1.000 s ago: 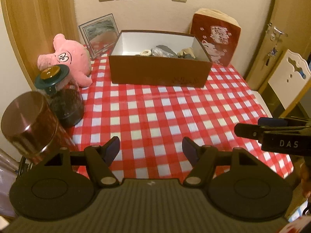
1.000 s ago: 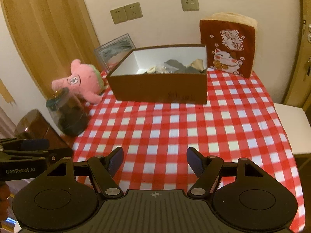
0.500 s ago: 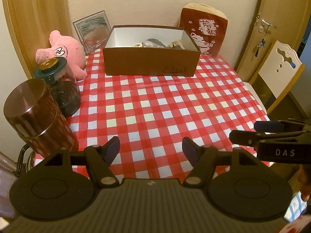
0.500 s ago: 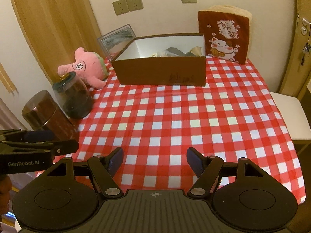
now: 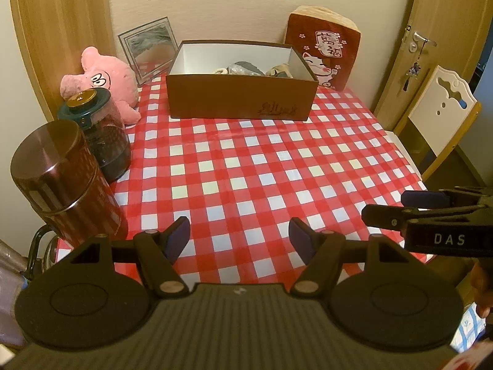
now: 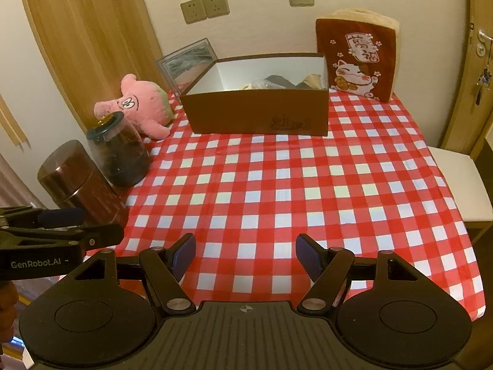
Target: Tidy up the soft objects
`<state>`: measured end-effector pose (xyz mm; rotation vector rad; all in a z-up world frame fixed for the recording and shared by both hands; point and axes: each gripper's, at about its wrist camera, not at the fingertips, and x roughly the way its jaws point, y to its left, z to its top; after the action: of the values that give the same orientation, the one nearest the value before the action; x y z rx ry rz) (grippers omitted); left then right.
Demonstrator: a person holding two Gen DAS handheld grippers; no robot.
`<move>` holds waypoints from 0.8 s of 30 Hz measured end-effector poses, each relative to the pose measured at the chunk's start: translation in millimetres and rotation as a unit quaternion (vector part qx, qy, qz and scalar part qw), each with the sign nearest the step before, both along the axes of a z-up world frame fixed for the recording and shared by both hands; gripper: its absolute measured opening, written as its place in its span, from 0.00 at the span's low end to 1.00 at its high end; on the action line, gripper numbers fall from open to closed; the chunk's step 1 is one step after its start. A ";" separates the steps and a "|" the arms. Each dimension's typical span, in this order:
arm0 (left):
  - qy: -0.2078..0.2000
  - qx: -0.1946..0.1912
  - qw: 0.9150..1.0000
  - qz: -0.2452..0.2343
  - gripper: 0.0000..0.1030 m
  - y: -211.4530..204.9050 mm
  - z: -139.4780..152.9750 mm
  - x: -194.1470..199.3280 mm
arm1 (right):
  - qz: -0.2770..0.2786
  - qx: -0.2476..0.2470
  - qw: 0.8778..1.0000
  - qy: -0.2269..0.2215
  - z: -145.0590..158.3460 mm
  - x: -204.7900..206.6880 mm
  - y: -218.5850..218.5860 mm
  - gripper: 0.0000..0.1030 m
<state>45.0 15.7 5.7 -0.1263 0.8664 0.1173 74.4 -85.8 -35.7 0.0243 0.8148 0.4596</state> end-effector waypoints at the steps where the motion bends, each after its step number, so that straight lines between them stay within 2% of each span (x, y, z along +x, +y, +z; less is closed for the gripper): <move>1: 0.000 0.000 1.000 0.001 0.67 0.1 0.3 0.1 | 0.001 -0.001 1.000 0.000 0.1 0.1 0.3 0.69; 24: -0.001 -0.001 1.000 0.000 0.67 0.2 -2.2 2.2 | 0.001 -0.005 1.000 0.004 -2.7 4.8 8.4 0.69</move>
<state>47.1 15.9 3.4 -0.1271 0.8652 0.1159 79.2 -77.4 -38.4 0.0160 0.8250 0.4579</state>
